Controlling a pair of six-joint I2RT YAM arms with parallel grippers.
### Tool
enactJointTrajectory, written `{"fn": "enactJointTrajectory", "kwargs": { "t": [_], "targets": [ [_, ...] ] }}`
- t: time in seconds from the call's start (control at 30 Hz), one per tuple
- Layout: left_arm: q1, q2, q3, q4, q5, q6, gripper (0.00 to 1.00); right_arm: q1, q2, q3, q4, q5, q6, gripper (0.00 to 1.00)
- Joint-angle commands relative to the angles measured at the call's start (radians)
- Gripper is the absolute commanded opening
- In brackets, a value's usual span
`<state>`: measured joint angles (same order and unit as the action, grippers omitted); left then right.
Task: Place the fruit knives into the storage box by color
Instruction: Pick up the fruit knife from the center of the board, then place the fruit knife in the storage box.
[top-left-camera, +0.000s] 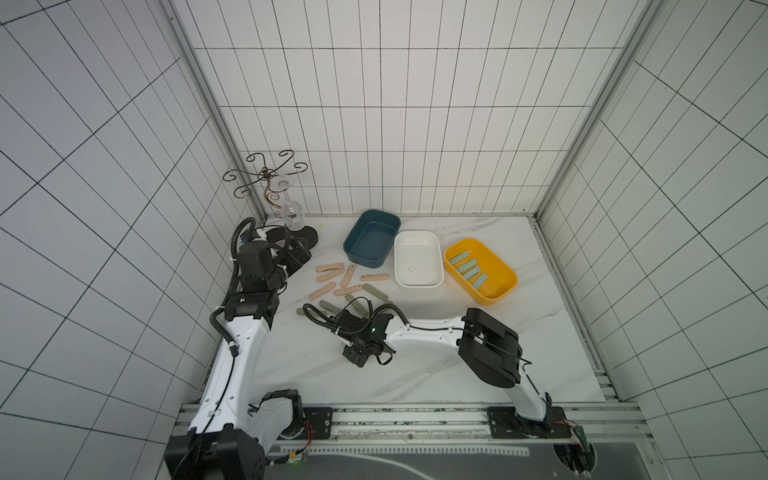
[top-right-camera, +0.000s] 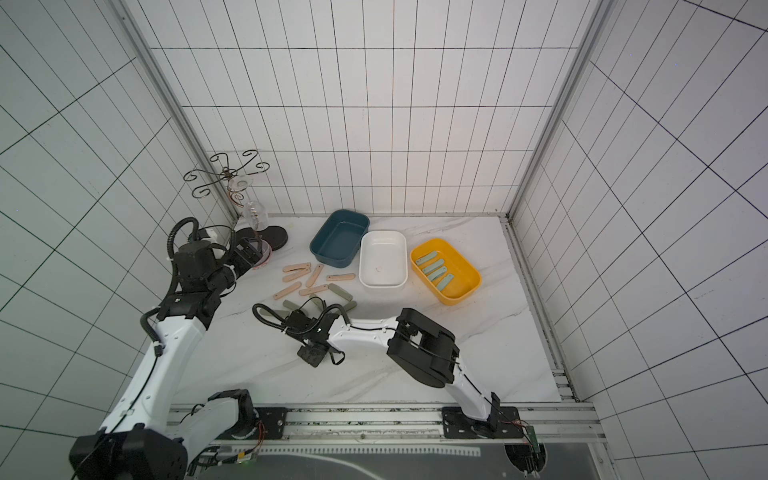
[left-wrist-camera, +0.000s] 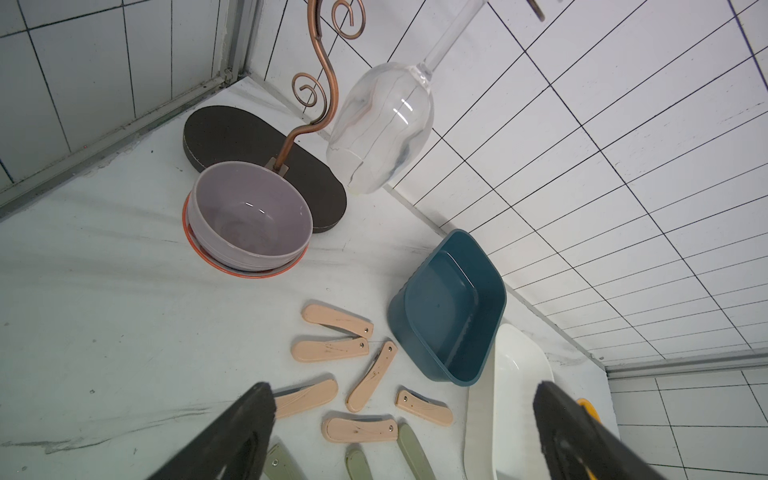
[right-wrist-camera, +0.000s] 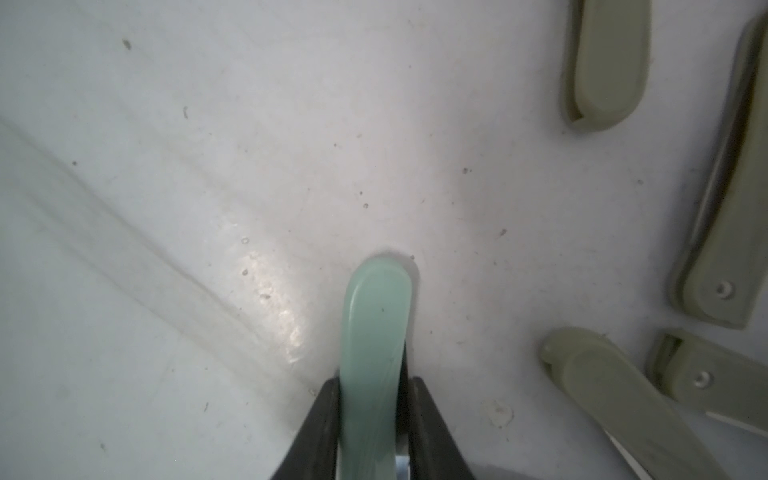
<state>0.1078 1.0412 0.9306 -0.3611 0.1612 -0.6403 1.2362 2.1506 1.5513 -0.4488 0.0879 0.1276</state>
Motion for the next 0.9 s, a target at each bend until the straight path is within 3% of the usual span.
{"fn": "enactJointTrajectory", "kwargs": {
  "t": [0.0,0.53,0.87],
  "targets": [
    [0.005,0.005,-0.003,0.029,0.010,-0.014,0.97,0.006,-0.022,0.090,-0.013,-0.017,0.002,0.27],
    [0.006,0.002,0.008,0.036,0.038,-0.032,0.97,-0.031,-0.165,0.053,0.036,-0.001,0.049,0.27],
    [0.002,0.003,0.035,0.039,0.110,-0.050,0.97,-0.178,-0.378,-0.033,0.074,-0.010,0.116,0.27]
  ]
}}
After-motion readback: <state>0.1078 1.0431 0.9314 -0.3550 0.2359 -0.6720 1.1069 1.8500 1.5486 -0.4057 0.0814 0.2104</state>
